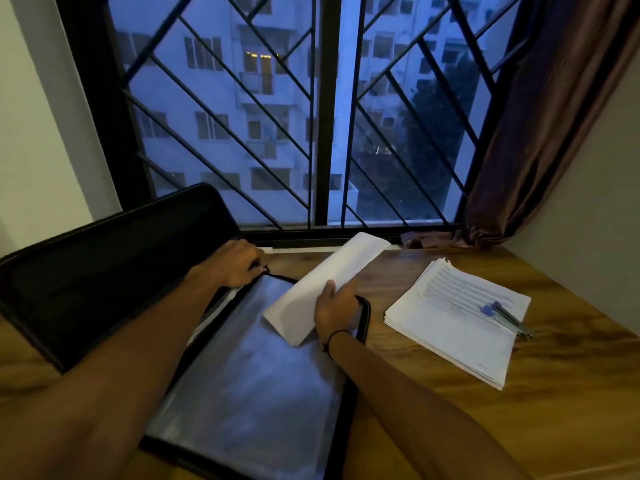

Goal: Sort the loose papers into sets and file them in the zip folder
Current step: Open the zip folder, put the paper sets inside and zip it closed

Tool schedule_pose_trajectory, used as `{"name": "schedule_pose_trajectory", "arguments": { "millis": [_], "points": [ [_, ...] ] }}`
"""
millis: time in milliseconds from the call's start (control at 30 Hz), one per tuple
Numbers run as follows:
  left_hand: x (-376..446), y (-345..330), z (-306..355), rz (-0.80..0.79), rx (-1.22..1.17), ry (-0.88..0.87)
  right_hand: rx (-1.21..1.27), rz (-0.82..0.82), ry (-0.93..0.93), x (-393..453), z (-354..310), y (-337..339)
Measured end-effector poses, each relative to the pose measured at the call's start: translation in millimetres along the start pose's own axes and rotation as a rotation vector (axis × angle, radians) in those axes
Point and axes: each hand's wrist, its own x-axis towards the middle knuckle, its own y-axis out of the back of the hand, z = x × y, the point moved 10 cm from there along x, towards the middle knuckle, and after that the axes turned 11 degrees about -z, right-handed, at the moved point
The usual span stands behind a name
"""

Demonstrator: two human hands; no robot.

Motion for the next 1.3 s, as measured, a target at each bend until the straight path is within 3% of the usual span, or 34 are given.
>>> {"name": "schedule_pose_trajectory", "arguments": {
  "millis": [233,800,933,1067,1300],
  "points": [
    [-24.5,-32.1,-33.7,-0.03,-0.03,-0.01,-0.028,-0.064,0.035,29.1,2.3,-12.7],
    [-33.2,-77.4,-38.9,-0.127,-0.135,0.268,0.045,-0.207,0.051,95.8,20.5,-16.2],
    [-23.6,-59.2,-22.0,0.077,-0.081,0.151,0.07,-0.22,0.058,102.0,24.9,-18.6],
    [-15.2,-61.5,-21.9,0.155,-0.14,0.014,0.092,-0.243,0.076,105.4,24.6,-19.9],
    [5.1,-68.4,-10.1,0.126,-0.295,-0.093,0.246,-0.207,0.032,116.1,35.9,-15.9]
  ]
}}
